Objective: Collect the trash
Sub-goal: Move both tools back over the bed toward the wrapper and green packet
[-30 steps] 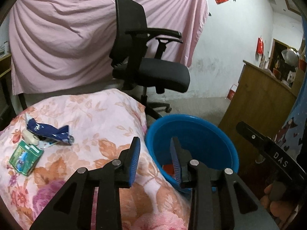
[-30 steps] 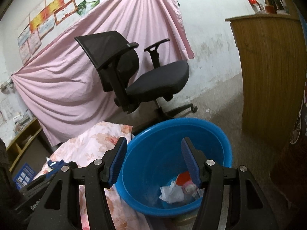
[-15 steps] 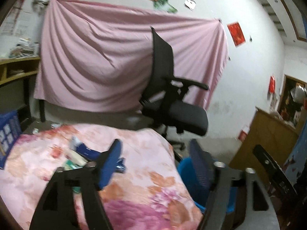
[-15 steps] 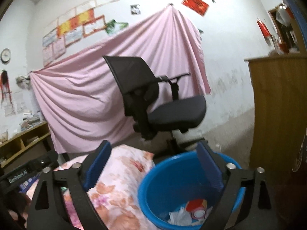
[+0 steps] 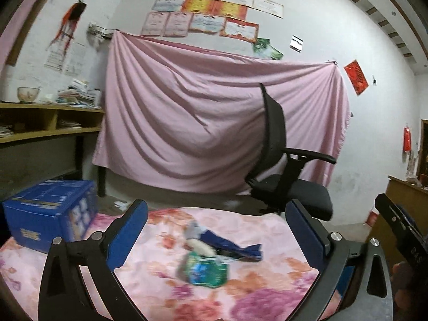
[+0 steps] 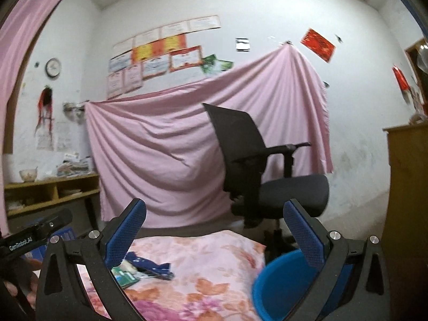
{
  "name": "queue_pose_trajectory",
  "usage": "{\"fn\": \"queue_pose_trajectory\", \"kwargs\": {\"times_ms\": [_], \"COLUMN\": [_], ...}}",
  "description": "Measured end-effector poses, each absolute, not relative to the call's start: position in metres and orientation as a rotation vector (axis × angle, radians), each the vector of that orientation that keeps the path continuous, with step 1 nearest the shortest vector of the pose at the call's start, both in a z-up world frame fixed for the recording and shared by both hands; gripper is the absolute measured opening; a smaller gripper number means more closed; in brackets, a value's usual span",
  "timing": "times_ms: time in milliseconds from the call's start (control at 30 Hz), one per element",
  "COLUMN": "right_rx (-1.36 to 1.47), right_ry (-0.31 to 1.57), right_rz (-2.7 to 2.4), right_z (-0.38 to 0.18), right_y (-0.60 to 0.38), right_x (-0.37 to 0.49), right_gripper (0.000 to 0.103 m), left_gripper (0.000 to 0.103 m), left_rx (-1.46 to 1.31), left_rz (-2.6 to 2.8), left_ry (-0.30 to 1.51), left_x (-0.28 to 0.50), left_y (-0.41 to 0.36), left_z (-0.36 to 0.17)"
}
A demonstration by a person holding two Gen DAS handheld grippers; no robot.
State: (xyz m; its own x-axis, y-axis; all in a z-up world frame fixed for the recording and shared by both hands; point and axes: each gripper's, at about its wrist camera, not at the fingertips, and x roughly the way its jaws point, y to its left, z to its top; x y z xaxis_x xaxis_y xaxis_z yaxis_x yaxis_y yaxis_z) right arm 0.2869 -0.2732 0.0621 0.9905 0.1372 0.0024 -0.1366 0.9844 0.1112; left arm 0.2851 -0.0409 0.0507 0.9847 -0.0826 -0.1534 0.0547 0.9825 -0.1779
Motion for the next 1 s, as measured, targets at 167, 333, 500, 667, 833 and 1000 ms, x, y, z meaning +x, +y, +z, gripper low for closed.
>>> {"fn": "queue_pose_trajectory", "kwargs": {"times_ms": [167, 333, 500, 667, 833, 1000], "right_rx": [0.064, -0.01, -0.058, -0.053, -0.074, -0.111], "right_ry": [0.015, 0.048, 0.119, 0.199, 0.3, 0.427], "right_rz": [0.182, 0.215, 0.216, 0.215, 0.227, 0.266], "right_z": [0.058, 0.049, 0.039, 0.034, 0.026, 0.014], "right_y": [-0.244, -0.217, -0.204, -0.205, -0.199, -0.185], "right_x": [0.293, 0.301, 0.312, 0.324, 0.341, 0.365], "right_gripper": [0.103, 0.103, 0.103, 0.103, 0.103, 0.09], "left_gripper": [0.101, 0.101, 0.101, 0.1, 0.083, 0.051], "left_rx": [-0.161, -0.158, -0.125, -0.109, -0.141, -0.196], "left_rz": [-0.031, -0.028, -0.063, -0.085, -0.159, -0.227], "left_ry": [0.144, 0.151, 0.257, 0.406, 0.542, 0.664], "left_x": [0.278, 0.275, 0.289, 0.318, 0.342, 0.359], "left_y": [-0.02, -0.005, 0.0, -0.004, -0.004, -0.005], "left_z": [0.037, 0.023, 0.016, 0.007, -0.005, -0.02]}}
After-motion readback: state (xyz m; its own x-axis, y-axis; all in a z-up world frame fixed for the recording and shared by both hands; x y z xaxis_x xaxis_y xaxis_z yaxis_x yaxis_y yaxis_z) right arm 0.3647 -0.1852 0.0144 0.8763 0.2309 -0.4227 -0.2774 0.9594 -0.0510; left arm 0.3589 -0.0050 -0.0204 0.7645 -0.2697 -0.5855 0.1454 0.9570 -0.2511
